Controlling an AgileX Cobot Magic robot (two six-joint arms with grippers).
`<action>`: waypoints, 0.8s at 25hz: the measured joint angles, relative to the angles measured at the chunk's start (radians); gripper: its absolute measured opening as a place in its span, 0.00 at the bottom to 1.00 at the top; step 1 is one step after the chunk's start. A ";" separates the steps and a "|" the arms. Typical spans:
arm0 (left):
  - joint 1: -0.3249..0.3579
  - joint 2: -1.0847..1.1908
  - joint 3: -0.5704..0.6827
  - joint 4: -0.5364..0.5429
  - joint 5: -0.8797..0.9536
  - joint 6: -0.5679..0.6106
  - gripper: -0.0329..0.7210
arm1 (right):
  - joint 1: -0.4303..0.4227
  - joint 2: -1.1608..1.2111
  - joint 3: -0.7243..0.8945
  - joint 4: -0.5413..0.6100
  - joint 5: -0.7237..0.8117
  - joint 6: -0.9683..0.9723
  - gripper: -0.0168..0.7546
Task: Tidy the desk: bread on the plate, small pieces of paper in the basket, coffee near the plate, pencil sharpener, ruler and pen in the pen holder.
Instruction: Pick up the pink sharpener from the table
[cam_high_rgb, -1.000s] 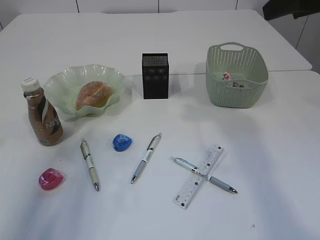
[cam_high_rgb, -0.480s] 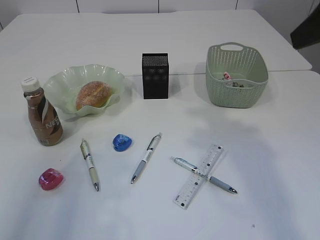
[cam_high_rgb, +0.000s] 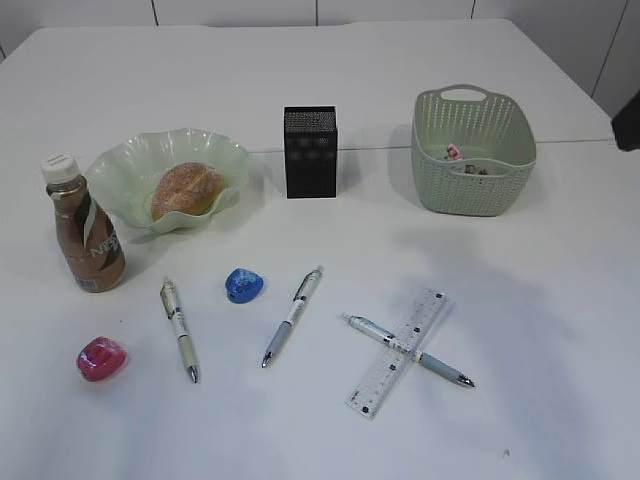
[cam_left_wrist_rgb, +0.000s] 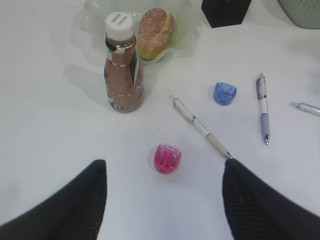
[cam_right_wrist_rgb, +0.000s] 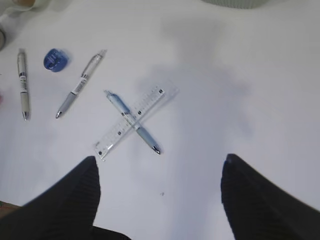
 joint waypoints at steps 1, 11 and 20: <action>0.000 0.000 -0.007 0.000 0.025 0.000 0.71 | 0.000 0.000 0.000 -0.025 0.018 0.040 0.78; 0.000 0.105 -0.087 0.000 0.229 0.011 0.69 | 0.000 0.000 0.005 -0.166 0.076 0.194 0.78; 0.000 0.324 -0.216 0.000 0.363 0.123 0.69 | 0.000 0.000 0.005 -0.175 0.078 0.192 0.78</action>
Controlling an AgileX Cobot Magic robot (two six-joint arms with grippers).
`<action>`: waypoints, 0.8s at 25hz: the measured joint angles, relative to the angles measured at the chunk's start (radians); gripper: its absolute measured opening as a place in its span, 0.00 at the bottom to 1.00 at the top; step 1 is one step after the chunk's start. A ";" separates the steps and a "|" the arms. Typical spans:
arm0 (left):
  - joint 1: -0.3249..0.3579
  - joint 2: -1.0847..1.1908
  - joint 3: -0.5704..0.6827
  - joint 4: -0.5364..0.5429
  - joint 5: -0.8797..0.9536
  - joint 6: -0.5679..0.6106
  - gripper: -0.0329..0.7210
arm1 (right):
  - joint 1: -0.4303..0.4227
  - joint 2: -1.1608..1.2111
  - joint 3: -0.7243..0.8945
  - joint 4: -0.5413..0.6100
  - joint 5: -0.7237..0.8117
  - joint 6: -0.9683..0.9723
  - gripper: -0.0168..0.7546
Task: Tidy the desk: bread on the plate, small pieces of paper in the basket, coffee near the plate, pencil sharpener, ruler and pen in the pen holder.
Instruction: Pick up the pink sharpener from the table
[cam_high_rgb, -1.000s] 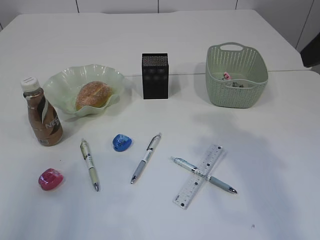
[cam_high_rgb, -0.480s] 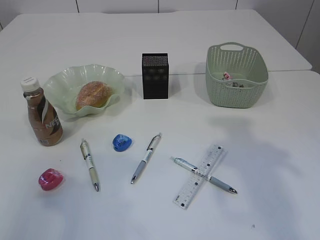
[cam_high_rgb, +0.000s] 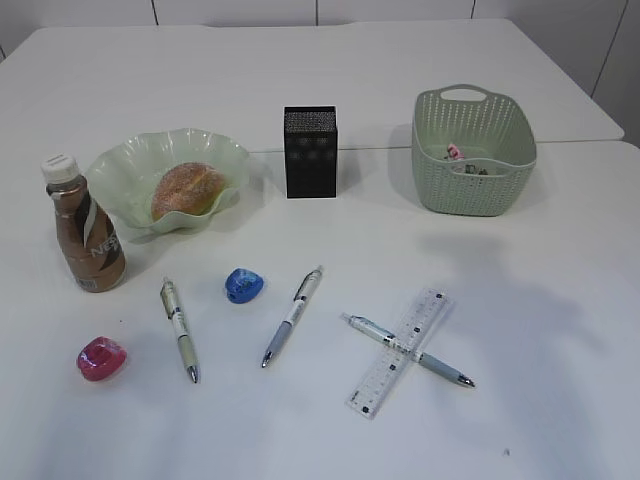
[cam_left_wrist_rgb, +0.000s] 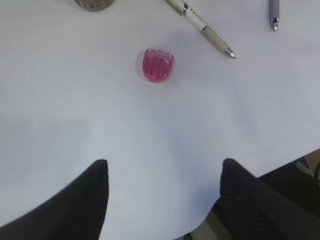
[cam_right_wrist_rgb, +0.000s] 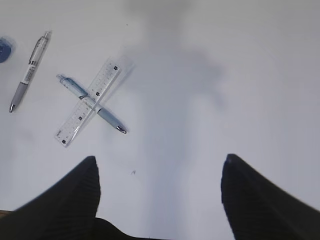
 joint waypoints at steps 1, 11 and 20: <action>0.000 0.027 -0.019 0.000 0.017 0.010 0.69 | 0.000 0.000 0.000 -0.002 0.000 0.000 0.78; 0.000 0.250 -0.144 0.000 0.125 0.073 0.65 | 0.000 0.000 0.000 -0.014 0.002 0.000 0.78; 0.000 0.419 -0.186 0.010 0.114 0.132 0.65 | 0.000 0.000 0.000 -0.054 0.004 -0.001 0.78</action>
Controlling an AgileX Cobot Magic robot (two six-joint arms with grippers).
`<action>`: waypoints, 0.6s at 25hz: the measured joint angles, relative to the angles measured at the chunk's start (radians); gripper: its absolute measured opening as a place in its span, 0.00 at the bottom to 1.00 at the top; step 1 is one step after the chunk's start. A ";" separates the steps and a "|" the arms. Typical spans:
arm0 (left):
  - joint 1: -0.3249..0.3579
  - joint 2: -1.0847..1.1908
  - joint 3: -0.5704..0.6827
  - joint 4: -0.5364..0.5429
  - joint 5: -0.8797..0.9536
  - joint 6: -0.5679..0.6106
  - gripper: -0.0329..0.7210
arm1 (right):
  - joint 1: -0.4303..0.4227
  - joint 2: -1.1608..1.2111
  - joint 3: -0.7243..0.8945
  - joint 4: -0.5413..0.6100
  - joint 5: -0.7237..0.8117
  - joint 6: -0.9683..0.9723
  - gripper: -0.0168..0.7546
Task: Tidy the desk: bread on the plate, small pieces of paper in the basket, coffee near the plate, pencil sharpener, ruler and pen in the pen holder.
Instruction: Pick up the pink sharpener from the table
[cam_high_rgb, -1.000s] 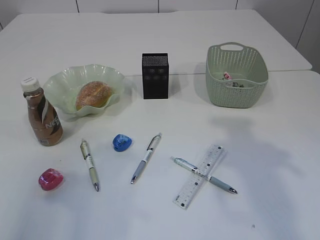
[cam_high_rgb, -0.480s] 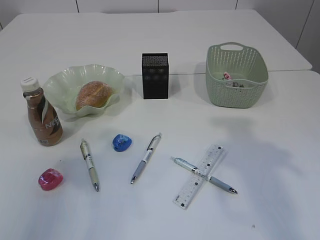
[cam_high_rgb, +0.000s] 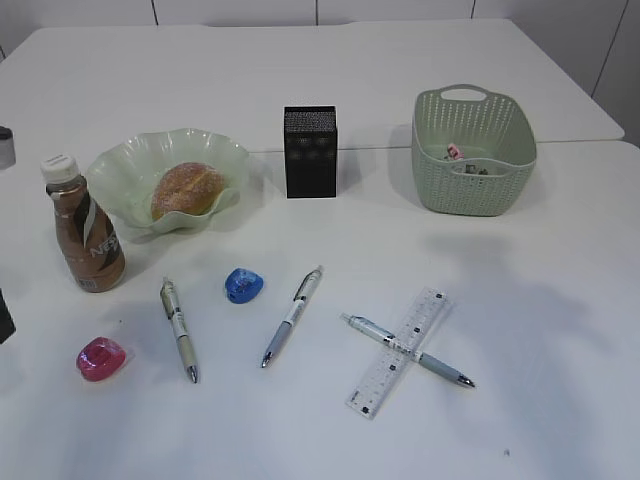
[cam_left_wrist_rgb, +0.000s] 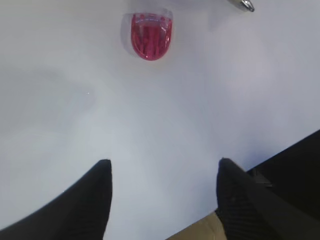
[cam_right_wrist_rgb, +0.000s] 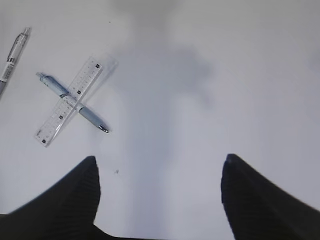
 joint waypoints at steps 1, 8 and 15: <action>0.000 0.018 -0.004 0.009 -0.008 0.004 0.66 | 0.000 0.000 0.000 -0.001 0.000 0.000 0.78; 0.000 0.076 -0.006 0.074 -0.063 0.043 0.66 | 0.000 0.054 0.000 -0.005 -0.004 0.000 0.78; 0.000 0.087 -0.006 0.064 -0.111 0.084 0.66 | 0.000 0.111 0.000 -0.006 -0.025 0.000 0.78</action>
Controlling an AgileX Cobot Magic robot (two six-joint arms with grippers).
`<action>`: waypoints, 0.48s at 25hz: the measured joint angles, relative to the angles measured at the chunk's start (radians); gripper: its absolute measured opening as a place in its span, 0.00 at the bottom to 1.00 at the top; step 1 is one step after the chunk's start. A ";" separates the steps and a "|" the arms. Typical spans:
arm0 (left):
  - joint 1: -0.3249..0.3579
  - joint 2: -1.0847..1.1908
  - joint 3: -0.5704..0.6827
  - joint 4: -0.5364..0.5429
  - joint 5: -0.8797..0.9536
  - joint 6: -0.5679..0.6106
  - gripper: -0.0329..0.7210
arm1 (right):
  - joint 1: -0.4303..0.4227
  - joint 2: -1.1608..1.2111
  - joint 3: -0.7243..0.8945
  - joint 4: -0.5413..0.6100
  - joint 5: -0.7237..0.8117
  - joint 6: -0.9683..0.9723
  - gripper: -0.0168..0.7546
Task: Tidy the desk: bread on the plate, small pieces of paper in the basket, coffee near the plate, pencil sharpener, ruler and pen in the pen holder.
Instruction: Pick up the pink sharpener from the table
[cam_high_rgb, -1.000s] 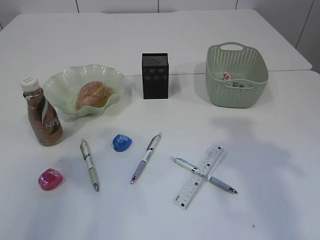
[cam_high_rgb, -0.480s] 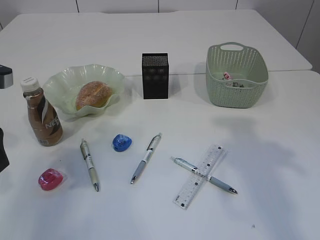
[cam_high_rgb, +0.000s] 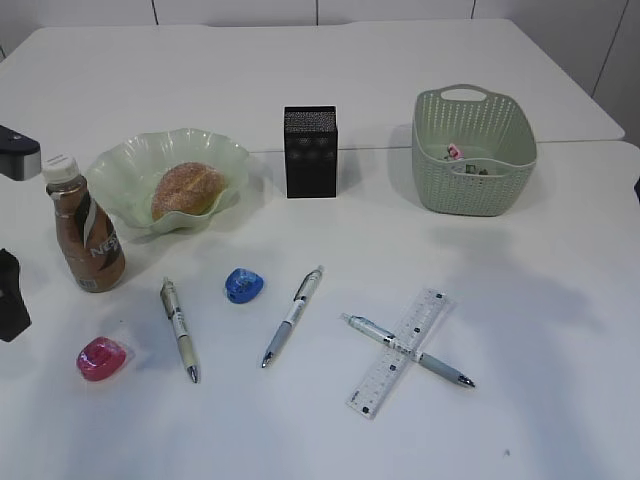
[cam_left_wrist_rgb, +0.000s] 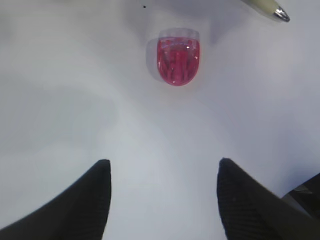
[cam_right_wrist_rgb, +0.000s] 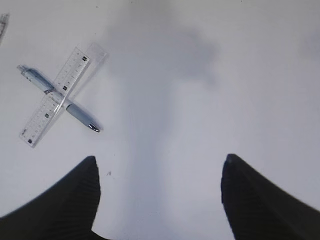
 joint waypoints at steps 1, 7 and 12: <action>-0.002 0.010 0.000 -0.010 0.000 0.009 0.66 | 0.000 0.008 0.000 0.000 -0.004 0.000 0.78; -0.070 0.072 -0.003 -0.003 -0.031 0.020 0.67 | 0.000 0.027 0.000 0.000 -0.008 0.000 0.78; -0.123 0.156 -0.063 -0.001 -0.043 0.021 0.70 | 0.000 0.027 0.000 0.000 -0.010 0.000 0.78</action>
